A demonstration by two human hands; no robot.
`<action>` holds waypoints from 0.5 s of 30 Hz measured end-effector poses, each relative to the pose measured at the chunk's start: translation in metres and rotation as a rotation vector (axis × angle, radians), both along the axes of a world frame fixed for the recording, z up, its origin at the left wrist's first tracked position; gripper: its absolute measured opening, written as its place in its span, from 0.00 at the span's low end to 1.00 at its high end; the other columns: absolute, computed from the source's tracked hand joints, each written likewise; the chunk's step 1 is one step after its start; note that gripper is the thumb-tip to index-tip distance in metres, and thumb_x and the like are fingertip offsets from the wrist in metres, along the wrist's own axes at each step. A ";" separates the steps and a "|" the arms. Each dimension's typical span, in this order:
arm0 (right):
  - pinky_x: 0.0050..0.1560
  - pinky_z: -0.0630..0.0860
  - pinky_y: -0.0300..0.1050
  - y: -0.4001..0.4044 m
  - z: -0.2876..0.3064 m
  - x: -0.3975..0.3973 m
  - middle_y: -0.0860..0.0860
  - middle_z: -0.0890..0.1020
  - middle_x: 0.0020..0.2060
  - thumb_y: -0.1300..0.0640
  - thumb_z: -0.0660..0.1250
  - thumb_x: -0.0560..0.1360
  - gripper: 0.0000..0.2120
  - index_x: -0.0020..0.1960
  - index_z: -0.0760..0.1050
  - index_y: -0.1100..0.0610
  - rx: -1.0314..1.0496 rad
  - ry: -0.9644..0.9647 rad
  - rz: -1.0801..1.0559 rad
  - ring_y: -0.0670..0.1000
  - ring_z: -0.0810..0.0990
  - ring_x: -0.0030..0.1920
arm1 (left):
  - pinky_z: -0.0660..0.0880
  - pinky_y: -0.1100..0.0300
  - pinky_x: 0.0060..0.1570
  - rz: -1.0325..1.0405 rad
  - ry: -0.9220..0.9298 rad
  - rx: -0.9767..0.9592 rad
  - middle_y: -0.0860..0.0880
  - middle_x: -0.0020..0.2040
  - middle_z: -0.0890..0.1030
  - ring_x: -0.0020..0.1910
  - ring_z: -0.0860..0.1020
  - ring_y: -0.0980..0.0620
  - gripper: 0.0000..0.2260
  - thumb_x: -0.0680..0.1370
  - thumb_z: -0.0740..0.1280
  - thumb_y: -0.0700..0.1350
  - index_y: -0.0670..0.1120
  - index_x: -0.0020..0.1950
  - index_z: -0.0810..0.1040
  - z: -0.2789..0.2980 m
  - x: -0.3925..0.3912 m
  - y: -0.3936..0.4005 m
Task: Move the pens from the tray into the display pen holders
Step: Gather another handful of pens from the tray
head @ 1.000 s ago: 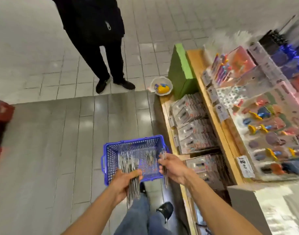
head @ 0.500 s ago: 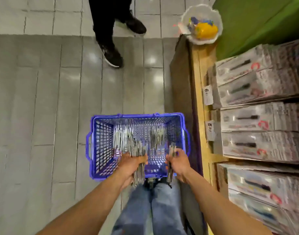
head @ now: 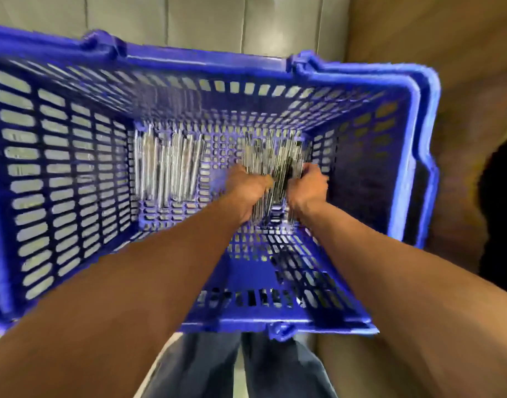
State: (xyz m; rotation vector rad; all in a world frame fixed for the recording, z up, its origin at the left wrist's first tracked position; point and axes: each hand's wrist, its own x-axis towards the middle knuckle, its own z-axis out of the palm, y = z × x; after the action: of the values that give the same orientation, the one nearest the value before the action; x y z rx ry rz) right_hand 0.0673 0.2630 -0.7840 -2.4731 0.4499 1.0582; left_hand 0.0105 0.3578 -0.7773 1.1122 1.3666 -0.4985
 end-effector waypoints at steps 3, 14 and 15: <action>0.47 0.66 0.40 0.000 -0.024 0.002 0.57 0.78 0.59 0.65 0.62 0.77 0.20 0.68 0.68 0.59 -0.006 -0.056 0.034 0.54 0.76 0.55 | 0.73 0.65 0.33 -0.068 -0.046 0.079 0.49 0.43 0.78 0.38 0.76 0.55 0.19 0.72 0.73 0.36 0.44 0.59 0.71 -0.028 0.008 -0.012; 0.61 0.63 0.39 -0.006 -0.016 -0.017 0.57 0.71 0.68 0.67 0.64 0.75 0.27 0.72 0.63 0.61 0.029 -0.100 0.041 0.57 0.70 0.67 | 0.72 0.50 0.66 -0.390 -0.102 0.308 0.38 0.68 0.75 0.66 0.74 0.40 0.26 0.76 0.70 0.40 0.39 0.73 0.69 -0.031 0.006 -0.020; 0.62 0.62 0.37 -0.008 -0.014 -0.018 0.58 0.71 0.68 0.68 0.62 0.75 0.27 0.73 0.63 0.62 0.041 -0.094 0.037 0.56 0.69 0.68 | 0.71 0.51 0.67 -0.414 -0.098 0.323 0.39 0.70 0.74 0.67 0.74 0.41 0.26 0.76 0.69 0.41 0.39 0.74 0.69 -0.031 0.003 -0.019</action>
State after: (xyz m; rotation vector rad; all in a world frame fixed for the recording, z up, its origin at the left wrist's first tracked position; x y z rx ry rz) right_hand 0.0490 0.2554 -0.7982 -2.4913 0.3521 0.9512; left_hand 0.0138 0.3389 -0.8079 1.6799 1.1564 -0.5212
